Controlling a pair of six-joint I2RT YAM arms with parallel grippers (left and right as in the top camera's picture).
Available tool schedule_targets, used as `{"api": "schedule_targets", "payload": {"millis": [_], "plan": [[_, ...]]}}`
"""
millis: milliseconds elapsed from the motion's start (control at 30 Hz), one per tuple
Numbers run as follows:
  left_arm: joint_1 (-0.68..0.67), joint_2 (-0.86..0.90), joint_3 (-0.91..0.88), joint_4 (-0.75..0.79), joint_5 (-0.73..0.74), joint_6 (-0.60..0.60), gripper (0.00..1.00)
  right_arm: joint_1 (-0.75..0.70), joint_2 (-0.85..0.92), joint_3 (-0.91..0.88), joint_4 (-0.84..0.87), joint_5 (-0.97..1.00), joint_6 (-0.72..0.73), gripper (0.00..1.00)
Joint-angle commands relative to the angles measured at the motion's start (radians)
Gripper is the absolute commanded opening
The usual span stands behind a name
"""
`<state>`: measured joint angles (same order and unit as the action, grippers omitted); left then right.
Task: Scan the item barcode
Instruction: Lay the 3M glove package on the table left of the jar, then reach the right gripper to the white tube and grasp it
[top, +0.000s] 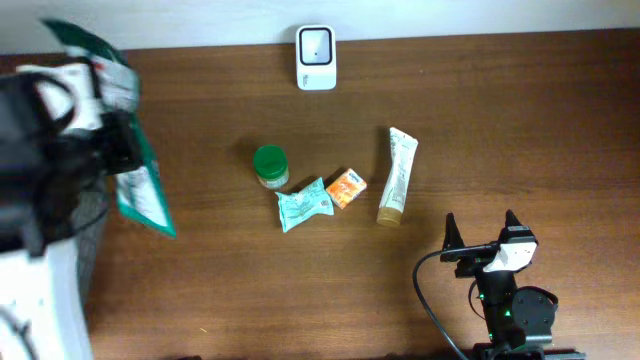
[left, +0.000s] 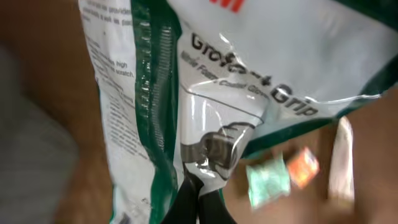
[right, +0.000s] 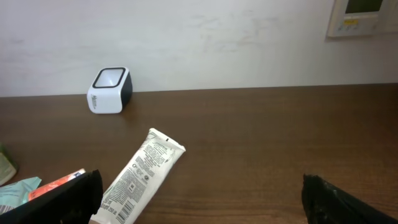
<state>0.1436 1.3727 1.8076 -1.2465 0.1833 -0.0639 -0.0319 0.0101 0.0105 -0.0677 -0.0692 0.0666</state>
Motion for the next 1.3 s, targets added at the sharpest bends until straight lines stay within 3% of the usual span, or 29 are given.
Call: {"api": "schedule_targets", "payload": {"millis": [0,67,200,300,400,433,467,533,733,867,967,1033,1167,1267], "plan": [[-0.135,0.168,-0.05,-0.049,0.012,-0.058,0.0,0.005,-0.006,-0.005,-0.004,0.002,-0.007,0.98],[-0.191,0.271,-0.075,-0.046,0.011,-0.06,0.0,0.005,-0.006,-0.005,-0.004,0.002,-0.007,0.98],[-0.219,0.439,-0.143,-0.021,-0.172,-0.188,0.0,0.005,-0.006,-0.005,-0.005,0.002,-0.007,0.99],[-0.22,0.492,-0.229,0.089,-0.172,-0.237,0.0,0.005,-0.006,-0.005,-0.005,0.002,-0.007,0.98],[-0.227,0.52,-0.296,0.184,-0.073,-0.246,0.02,0.005,-0.006,-0.005,-0.004,0.002,-0.007,0.98],[-0.234,0.524,-0.306,0.197,-0.071,-0.246,0.32,0.005,-0.006,-0.005,-0.004,0.002,-0.007,0.98],[-0.239,0.526,-0.306,0.199,-0.071,-0.246,0.53,0.005,-0.006,-0.005,-0.004,0.002,-0.007,0.98],[-0.256,0.526,-0.306,0.207,-0.067,-0.246,0.65,0.005,-0.006,-0.005,-0.004,0.002,-0.007,0.98],[-0.265,0.486,-0.174,0.183,-0.068,-0.204,0.61,0.005,-0.006,-0.005,-0.005,0.002,-0.007,0.98],[-0.266,0.379,0.03,0.153,-0.04,-0.048,0.73,0.005,-0.006,-0.005,-0.004,0.002,-0.007,0.98],[-0.266,0.351,0.034,0.14,0.05,0.018,0.8,0.005,-0.006,-0.005,-0.004,0.002,-0.007,0.98],[-0.265,0.351,0.034,0.115,0.095,0.131,0.82,0.005,-0.006,-0.005,-0.004,0.002,-0.007,0.98],[-0.265,0.351,0.034,0.11,0.083,0.149,1.0,0.005,-0.006,-0.005,-0.002,-0.037,-0.005,0.98],[-0.266,0.351,0.034,0.108,0.026,0.148,0.99,0.005,-0.006,-0.004,0.02,-0.212,0.005,0.98]]}}
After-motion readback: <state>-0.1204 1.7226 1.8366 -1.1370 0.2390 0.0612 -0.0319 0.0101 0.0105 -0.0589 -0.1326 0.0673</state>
